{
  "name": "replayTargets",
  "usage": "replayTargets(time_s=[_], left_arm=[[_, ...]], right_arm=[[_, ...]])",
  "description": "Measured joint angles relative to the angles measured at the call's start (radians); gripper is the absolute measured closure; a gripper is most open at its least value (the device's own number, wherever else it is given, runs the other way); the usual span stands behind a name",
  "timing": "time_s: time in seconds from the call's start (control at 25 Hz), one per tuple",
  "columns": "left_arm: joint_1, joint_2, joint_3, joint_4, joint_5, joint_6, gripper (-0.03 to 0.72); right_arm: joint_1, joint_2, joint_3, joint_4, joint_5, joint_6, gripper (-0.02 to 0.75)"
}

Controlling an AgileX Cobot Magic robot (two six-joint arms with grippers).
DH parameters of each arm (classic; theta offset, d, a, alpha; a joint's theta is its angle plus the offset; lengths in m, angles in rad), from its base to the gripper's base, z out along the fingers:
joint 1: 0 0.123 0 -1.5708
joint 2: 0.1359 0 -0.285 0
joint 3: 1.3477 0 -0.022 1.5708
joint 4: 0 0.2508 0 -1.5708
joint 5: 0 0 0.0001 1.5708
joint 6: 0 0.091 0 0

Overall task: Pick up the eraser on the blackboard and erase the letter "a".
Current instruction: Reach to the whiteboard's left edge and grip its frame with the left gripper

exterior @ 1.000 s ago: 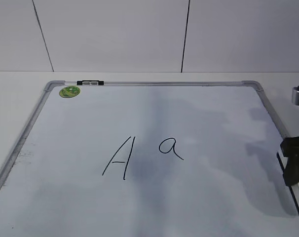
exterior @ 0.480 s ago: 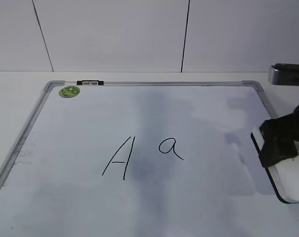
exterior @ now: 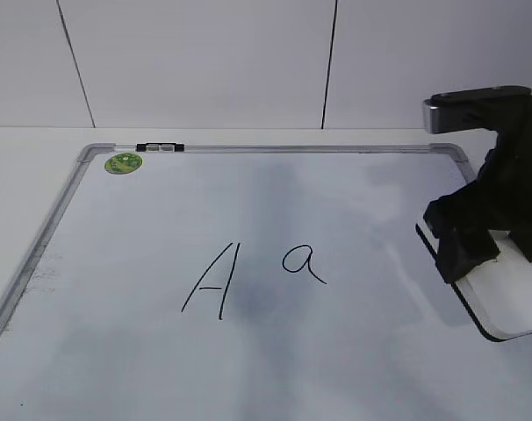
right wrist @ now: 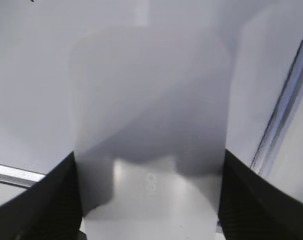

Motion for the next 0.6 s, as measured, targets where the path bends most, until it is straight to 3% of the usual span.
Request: replayTargets(time_s=[0.16, 0.36, 0.6], left_arm=[[-0.03, 0.0, 0.0, -0.006, 0.0, 0.0, 0.454], [-0.048, 0.034, 0.0, -0.026, 0.006, 0.0, 0.454], [-0.048, 0.313, -0.043, -0.041, 0.01, 0.0, 0.445]], right_arm=[[0.058, 0.036, -0.035, -0.038, 0.029, 0.013, 0.176], [0.069, 0.053, -0.057, -0.048, 0.039, 0.019, 0.176], [0.069, 0.053, -0.057, -0.05, 0.042, 0.021, 0.176]])
